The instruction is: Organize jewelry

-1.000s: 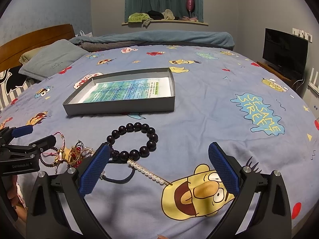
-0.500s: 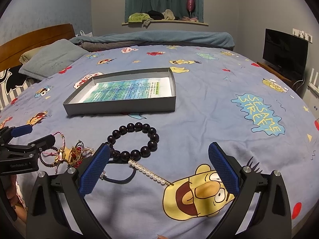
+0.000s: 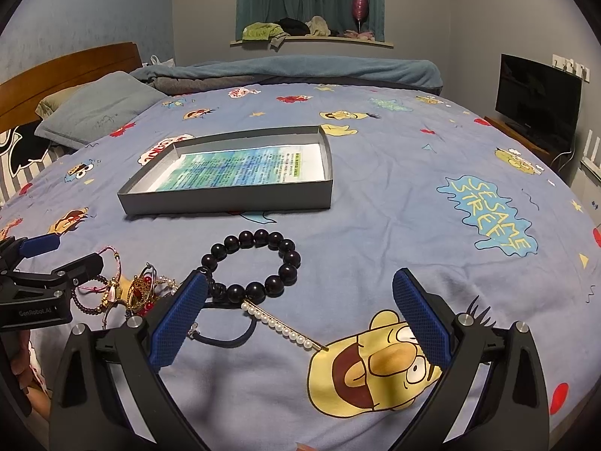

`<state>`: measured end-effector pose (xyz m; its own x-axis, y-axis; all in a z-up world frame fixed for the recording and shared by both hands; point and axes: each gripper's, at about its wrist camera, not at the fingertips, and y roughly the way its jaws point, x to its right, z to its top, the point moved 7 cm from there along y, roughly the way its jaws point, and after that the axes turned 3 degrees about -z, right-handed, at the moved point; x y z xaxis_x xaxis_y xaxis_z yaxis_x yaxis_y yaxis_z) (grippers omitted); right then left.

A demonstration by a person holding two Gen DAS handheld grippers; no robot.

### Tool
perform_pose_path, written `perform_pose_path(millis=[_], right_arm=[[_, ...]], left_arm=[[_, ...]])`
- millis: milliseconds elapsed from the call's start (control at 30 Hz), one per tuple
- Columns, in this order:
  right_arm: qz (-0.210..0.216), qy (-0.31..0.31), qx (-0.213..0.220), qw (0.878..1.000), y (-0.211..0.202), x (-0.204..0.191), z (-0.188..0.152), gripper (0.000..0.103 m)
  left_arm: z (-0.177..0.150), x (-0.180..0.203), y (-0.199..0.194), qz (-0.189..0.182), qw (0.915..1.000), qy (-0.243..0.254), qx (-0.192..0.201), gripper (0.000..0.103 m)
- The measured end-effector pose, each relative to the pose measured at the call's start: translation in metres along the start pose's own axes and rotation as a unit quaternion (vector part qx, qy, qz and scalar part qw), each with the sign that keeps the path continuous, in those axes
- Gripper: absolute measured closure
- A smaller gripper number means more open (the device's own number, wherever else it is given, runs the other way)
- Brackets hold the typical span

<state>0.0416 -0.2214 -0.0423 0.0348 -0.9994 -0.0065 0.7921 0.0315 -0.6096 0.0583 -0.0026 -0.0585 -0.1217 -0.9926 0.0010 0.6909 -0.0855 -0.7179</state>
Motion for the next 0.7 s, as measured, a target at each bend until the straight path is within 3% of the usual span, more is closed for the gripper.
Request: perform_pose_path(millis=[700], right_arm=[[-0.001, -0.003, -0.002, 1.0, 0.0039, -0.0031, -0.0006, 0.005]], left_arm=[[-0.0022, -0.0015, 0.0061, 0.002, 1.0, 0.001, -0.005, 0.005]])
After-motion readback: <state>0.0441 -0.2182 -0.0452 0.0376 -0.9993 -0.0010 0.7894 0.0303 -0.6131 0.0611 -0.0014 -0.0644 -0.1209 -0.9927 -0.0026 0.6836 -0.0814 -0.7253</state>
